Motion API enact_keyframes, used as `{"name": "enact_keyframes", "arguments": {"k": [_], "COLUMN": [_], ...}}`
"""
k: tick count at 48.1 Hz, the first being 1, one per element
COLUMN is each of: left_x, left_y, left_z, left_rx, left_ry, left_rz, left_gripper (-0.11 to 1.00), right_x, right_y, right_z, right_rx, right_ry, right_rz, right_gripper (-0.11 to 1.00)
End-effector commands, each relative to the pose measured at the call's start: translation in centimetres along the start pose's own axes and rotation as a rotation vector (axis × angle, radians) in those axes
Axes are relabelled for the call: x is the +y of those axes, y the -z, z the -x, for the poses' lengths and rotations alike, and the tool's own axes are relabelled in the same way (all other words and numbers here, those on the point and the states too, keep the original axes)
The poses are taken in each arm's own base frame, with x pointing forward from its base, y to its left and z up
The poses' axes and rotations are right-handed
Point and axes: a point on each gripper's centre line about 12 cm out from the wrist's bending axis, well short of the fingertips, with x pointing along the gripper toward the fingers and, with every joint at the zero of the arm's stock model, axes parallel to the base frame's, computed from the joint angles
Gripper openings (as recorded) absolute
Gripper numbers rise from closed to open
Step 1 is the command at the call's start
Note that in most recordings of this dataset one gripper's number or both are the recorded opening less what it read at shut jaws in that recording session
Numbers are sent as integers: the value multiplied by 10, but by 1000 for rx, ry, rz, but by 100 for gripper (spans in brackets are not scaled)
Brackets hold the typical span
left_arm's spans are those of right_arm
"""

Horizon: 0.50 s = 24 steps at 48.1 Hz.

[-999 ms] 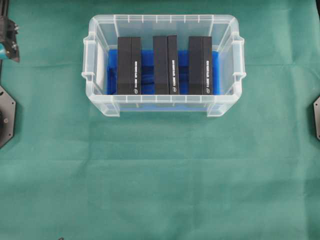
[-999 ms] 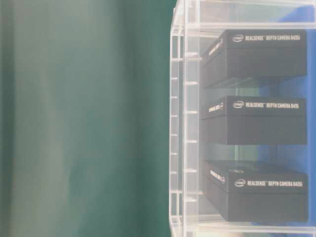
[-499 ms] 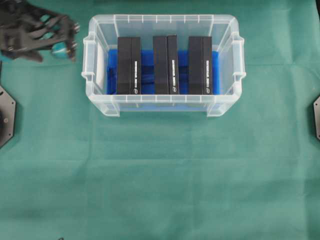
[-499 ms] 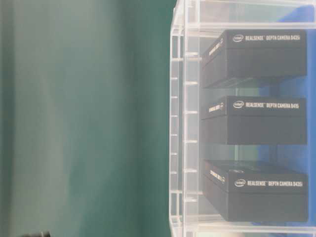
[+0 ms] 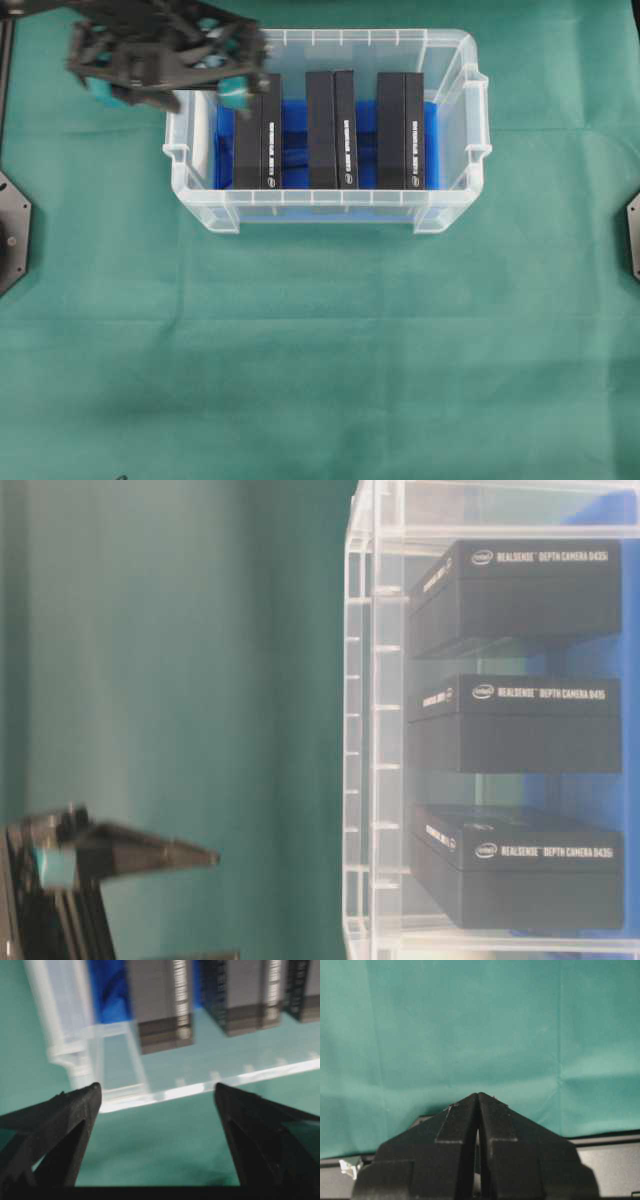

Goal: Take the box out of the case with the left arm.
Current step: 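Move the open left gripper over the middle black RealSense box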

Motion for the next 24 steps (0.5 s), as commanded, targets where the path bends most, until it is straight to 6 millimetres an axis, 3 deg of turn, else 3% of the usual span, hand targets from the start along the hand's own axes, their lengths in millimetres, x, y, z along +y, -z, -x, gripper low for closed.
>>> {"name": "enact_keyframes", "arguments": {"k": [1,24], "left_x": [-17,-73], "left_y": [0,-11], "left_z": [9,-26], "left_rx": [-5,19], "left_ry": [43,38], "left_rz": [-15,-25], "left_gripper": [98,98], "right_x": [0,0], "right_y": [-3,-2], "right_z": [4,3], "right_rx": [-12,-9], "right_ry": [-1,-1], "right_rz": [-1,-2], "right_gripper": [0,0]}}
